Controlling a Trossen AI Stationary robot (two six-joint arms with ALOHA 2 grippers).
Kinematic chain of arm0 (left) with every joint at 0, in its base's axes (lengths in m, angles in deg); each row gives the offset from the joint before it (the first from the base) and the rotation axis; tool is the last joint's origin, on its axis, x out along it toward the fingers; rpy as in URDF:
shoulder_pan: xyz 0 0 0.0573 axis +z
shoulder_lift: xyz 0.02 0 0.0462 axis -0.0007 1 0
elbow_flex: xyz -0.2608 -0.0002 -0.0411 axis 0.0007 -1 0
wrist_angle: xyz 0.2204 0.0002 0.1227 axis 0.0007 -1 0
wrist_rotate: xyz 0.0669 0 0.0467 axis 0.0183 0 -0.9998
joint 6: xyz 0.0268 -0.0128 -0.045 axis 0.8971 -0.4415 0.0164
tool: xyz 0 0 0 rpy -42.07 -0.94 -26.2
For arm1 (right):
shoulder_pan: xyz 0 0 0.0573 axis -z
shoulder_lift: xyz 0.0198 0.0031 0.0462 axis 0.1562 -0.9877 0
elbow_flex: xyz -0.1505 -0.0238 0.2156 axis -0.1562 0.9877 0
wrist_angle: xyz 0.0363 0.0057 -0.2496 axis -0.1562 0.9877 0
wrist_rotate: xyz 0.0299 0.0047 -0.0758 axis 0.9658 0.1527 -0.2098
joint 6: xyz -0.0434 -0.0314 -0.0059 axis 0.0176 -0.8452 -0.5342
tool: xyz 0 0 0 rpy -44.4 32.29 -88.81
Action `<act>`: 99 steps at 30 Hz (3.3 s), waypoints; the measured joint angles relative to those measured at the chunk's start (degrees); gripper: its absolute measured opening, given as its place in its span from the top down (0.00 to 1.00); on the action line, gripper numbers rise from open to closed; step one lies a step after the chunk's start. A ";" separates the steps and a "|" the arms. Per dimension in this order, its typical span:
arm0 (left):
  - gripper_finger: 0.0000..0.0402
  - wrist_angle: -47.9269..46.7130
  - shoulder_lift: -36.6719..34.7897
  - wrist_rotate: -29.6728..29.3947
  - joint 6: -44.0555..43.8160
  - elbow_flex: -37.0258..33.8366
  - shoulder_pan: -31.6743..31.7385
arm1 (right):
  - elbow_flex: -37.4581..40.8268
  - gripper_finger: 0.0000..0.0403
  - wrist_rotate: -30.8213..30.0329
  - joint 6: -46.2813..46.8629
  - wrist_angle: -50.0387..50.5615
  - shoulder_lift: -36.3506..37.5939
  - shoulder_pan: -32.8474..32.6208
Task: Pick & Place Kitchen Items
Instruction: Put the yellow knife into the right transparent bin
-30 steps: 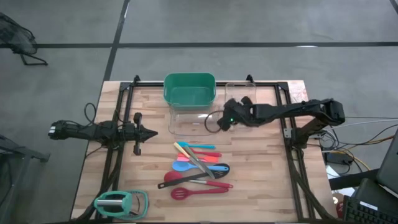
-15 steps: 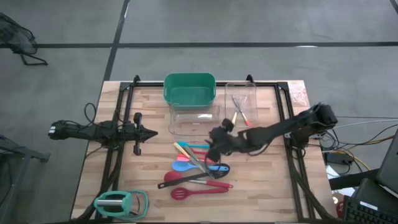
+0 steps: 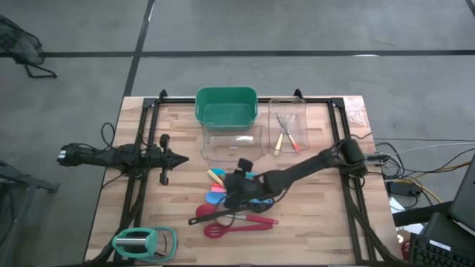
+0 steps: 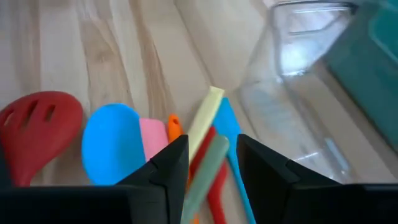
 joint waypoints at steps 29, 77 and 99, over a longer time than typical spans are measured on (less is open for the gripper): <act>0.98 0.01 0.04 0.00 0.00 -0.01 -0.01 | -15.42 0.58 5.66 12.16 12.28 -14.34 2.59; 0.98 0.02 0.04 0.00 -0.01 -0.02 -0.01 | -23.90 0.89 6.40 10.70 23.39 -15.89 0.61; 0.98 0.02 0.04 0.00 -0.01 0.00 0.00 | -44.15 0.87 -10.13 18.68 64.71 -15.67 -2.65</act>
